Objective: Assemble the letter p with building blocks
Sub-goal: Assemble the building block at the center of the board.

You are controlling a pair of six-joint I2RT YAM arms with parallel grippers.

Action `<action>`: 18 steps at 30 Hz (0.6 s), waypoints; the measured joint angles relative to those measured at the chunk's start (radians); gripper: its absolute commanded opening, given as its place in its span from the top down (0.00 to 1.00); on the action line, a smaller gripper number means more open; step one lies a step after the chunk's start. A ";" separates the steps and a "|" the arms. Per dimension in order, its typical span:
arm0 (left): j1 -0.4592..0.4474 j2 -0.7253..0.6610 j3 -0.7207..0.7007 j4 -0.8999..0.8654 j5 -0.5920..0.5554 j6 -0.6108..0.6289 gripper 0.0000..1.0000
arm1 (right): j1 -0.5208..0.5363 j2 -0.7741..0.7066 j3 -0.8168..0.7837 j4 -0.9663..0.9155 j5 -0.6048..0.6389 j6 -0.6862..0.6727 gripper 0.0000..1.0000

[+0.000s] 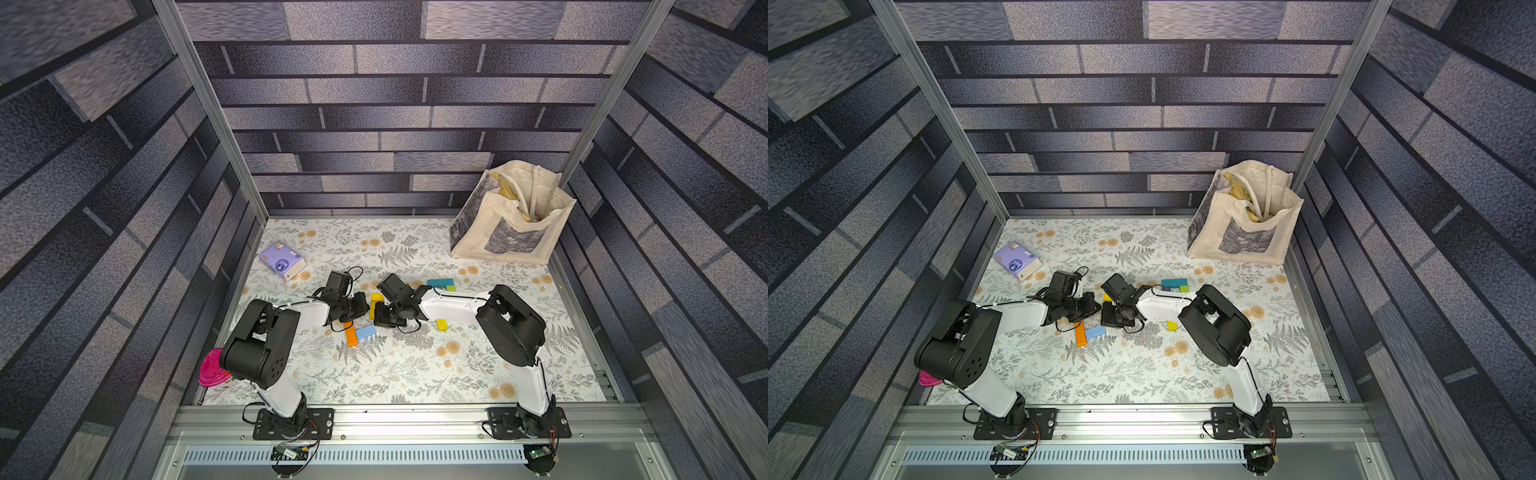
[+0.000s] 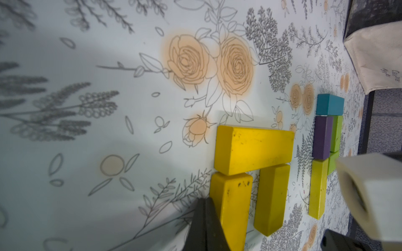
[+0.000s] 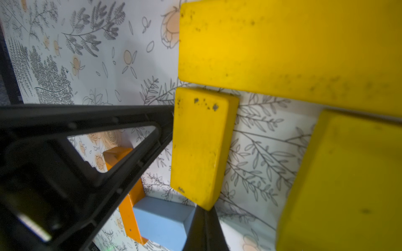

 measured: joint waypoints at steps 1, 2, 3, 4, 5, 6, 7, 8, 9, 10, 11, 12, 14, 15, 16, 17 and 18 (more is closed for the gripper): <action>0.000 0.000 0.000 0.000 0.000 0.000 1.00 | 0.000 0.000 0.001 0.000 0.000 0.000 1.00; 0.000 0.000 0.000 0.000 0.000 0.000 1.00 | 0.000 0.001 0.002 -0.001 0.001 0.000 1.00; 0.000 0.000 0.000 0.000 0.000 0.000 1.00 | 0.000 0.001 0.003 -0.003 0.002 0.000 1.00; 0.000 0.000 0.000 0.000 0.000 0.000 1.00 | 0.000 0.001 0.002 -0.003 0.003 0.000 1.00; 0.000 0.000 0.000 0.000 0.000 0.000 1.00 | 0.000 0.001 0.003 -0.003 0.004 0.000 1.00; 0.000 0.000 0.000 0.000 0.000 0.000 1.00 | 0.000 0.001 0.003 -0.003 0.005 0.000 1.00; 0.000 0.000 0.000 0.000 0.000 0.000 1.00 | 0.000 0.001 0.002 -0.003 0.005 0.000 1.00; 0.000 0.000 0.000 0.000 0.000 0.000 1.00 | 0.000 0.001 0.003 -0.003 0.007 0.000 1.00; 0.000 0.000 0.000 0.000 0.000 0.000 1.00 | 0.000 0.001 0.003 -0.003 0.008 0.000 1.00; 0.000 0.000 0.000 0.000 0.000 0.000 1.00 | 0.000 0.001 0.003 -0.003 0.008 0.000 1.00; 0.000 0.000 0.000 0.000 0.000 0.000 1.00 | 0.000 0.001 0.003 -0.003 0.008 0.000 1.00; 0.000 0.000 0.000 0.000 0.000 0.000 1.00 | 0.000 0.001 0.002 -0.003 0.008 0.000 1.00; 0.000 0.000 0.000 0.000 0.000 0.000 1.00 | 0.000 0.000 0.002 -0.003 0.008 -0.003 1.00; 0.000 -0.001 0.000 0.000 -0.002 0.000 1.00 | 0.000 0.000 0.002 -0.003 0.008 -0.008 1.00; 0.000 -0.004 0.000 -0.001 -0.006 0.000 1.00 | 0.000 -0.004 -0.001 -0.002 0.008 -0.014 1.00; 0.000 -0.008 -0.001 -0.006 -0.012 0.000 1.00 | 0.000 -0.011 -0.008 0.000 0.008 -0.021 1.00; 0.000 -0.019 -0.005 -0.016 -0.021 0.000 0.99 | 0.000 -0.026 -0.021 0.001 0.008 -0.030 1.00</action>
